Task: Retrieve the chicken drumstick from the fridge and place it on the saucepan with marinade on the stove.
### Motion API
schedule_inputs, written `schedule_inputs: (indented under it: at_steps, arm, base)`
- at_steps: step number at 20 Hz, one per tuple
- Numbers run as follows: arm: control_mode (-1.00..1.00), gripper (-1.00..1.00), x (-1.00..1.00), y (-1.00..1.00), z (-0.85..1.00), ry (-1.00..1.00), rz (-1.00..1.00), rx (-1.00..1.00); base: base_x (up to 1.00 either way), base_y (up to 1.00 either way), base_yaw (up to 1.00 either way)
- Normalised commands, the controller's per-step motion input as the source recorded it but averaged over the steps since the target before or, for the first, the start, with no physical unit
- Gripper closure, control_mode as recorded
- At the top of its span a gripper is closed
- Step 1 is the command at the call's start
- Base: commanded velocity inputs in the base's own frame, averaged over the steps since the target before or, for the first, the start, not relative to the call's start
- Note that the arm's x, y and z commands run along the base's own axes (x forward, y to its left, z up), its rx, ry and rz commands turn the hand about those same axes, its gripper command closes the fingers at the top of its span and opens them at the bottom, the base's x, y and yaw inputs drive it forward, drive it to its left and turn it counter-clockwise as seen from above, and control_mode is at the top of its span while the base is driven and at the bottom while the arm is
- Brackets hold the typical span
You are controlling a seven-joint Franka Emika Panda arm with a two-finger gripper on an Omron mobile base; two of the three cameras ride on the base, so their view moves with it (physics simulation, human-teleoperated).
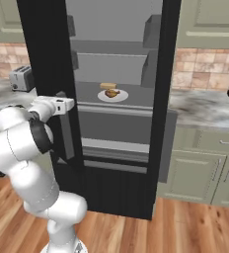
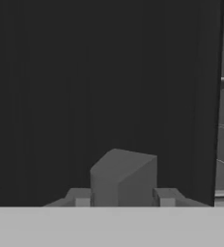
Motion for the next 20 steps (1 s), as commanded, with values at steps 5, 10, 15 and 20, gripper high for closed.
schedule_inputs:
  at_steps: [5,10,15,20]
  arm:
    - [-1.0,1.0,-0.36,0.67,0.0,0.0,0.0,-0.03]
    - [-1.0,1.0,-0.47,0.61,0.04,0.0,0.0,-0.02]
    - [-1.0,1.0,-0.44,0.58,0.06,0.0,0.0,-0.02]
    - [-1.0,1.0,-0.43,0.56,0.04,0.0,0.0,-0.02]
  base:
    - [0.0,0.0,0.0]
    - [0.0,0.0,0.0]
    - [0.0,0.0,0.0]
    - [0.0,0.0,0.0]
